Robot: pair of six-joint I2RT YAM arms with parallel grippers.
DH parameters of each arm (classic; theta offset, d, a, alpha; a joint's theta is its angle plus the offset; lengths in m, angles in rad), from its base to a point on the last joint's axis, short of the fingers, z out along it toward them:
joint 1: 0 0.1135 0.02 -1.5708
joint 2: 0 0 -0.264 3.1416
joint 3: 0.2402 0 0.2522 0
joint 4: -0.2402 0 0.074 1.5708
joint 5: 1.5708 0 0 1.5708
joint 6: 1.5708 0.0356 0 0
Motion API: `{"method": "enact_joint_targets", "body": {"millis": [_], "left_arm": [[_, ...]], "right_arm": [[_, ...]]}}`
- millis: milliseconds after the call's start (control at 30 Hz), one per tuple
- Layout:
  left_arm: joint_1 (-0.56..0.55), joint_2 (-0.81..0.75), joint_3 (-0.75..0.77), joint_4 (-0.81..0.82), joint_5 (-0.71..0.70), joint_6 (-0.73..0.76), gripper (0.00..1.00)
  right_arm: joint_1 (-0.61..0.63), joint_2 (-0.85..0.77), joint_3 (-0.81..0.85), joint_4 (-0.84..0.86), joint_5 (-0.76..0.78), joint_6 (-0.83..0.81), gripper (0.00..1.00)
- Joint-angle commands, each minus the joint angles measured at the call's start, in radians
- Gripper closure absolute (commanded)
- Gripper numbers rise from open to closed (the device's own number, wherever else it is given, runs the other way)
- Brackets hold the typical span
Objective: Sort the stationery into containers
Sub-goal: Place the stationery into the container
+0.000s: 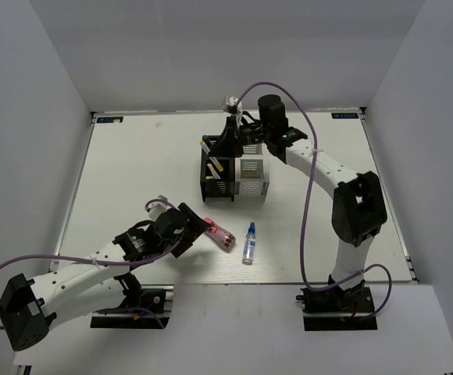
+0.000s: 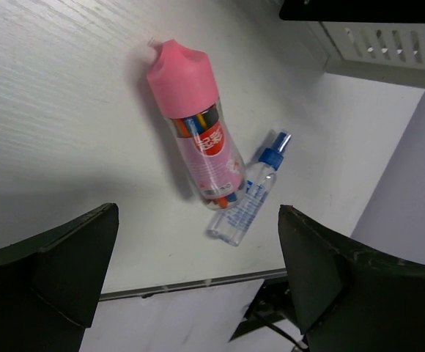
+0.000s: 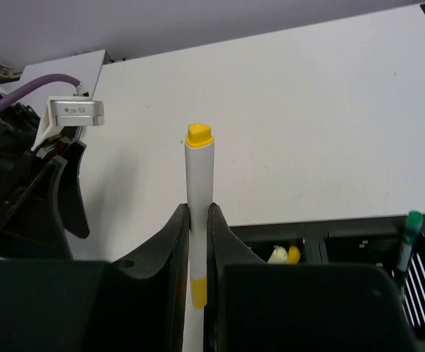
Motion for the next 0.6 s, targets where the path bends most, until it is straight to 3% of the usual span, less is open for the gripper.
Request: {"method": "enact_joint_targets", "body": {"millis": [0, 133, 200, 400, 567], "left_arm": [[-0.002, 0.010, -0.001, 0.064, -0.014, -0.091, 0.00], [-0.002, 0.021, -0.045, 0.107, 0.009, -0.184, 0.00], [-0.002, 0.044, -0.045, 0.107, 0.009, -0.221, 0.00], [-0.002, 0.164, 0.067, 0.011, -0.020, -0.281, 0.00], [-0.011, 0.239, 0.092, 0.047, -0.029, -0.298, 0.00]], "right_arm": [[0.016, 0.033, 0.006, 0.263, -0.059, 0.031, 1.00], [0.007, 0.113, 0.001, 0.430, -0.097, 0.153, 1.00], [0.005, 0.112, -0.058, 0.455, -0.103, 0.132, 1.00], [-0.008, 0.155, -0.074, 0.360, -0.087, 0.029, 0.93], [-0.030, 0.174, -0.060, 0.328, -0.079, -0.003, 0.81]]}}
